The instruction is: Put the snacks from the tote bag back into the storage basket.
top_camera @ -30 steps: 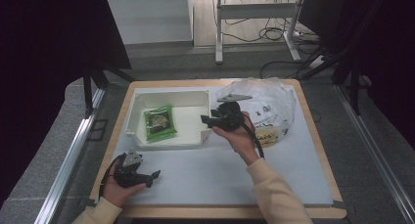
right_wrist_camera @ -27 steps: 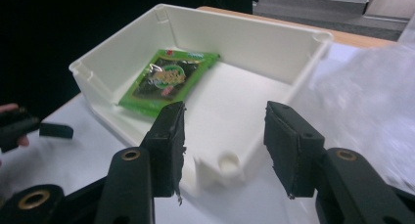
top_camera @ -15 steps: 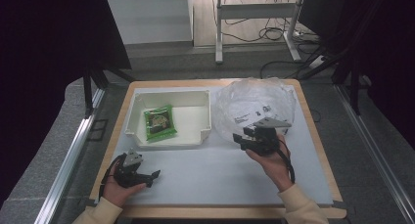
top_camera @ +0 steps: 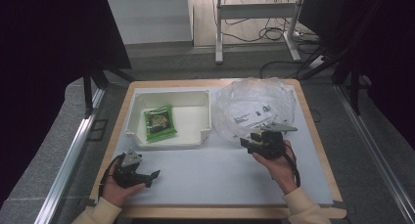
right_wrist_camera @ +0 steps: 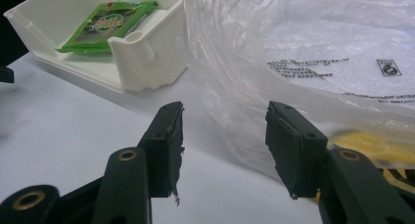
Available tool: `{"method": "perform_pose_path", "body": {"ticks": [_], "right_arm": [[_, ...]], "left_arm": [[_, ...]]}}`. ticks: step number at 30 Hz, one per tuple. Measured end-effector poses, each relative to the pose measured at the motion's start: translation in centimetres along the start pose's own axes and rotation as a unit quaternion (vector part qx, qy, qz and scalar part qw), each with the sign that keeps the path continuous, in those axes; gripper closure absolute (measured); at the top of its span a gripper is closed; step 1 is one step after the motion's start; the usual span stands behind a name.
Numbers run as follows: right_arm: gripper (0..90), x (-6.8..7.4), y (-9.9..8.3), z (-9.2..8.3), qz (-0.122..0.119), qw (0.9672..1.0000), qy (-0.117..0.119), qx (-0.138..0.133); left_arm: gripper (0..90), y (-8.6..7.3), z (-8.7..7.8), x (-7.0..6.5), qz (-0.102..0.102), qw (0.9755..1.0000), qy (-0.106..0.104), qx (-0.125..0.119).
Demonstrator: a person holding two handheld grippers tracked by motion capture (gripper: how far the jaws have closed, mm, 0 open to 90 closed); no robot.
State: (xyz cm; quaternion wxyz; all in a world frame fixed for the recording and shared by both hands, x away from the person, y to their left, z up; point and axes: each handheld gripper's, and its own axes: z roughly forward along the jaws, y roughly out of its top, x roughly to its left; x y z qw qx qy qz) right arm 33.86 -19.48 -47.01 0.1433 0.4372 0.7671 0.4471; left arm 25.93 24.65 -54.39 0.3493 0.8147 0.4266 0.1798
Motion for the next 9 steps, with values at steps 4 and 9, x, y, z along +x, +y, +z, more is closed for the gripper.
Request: {"method": "perform_pose_path", "body": {"ticks": [4,9], "right_arm": [[48.6,-0.06,0.05,-0.12,0.000,1.0000,0.001,-0.003],[48.4,0.07,0.04,-0.13,-0.003,1.0000,0.002,-0.003]], "left_arm": [[7.5,0.00,0.01,-0.05,-0.003,1.0000,0.001,-0.002],[7.5,0.02,0.05,-0.06,-0.001,1.0000,0.001,-0.001]]}}
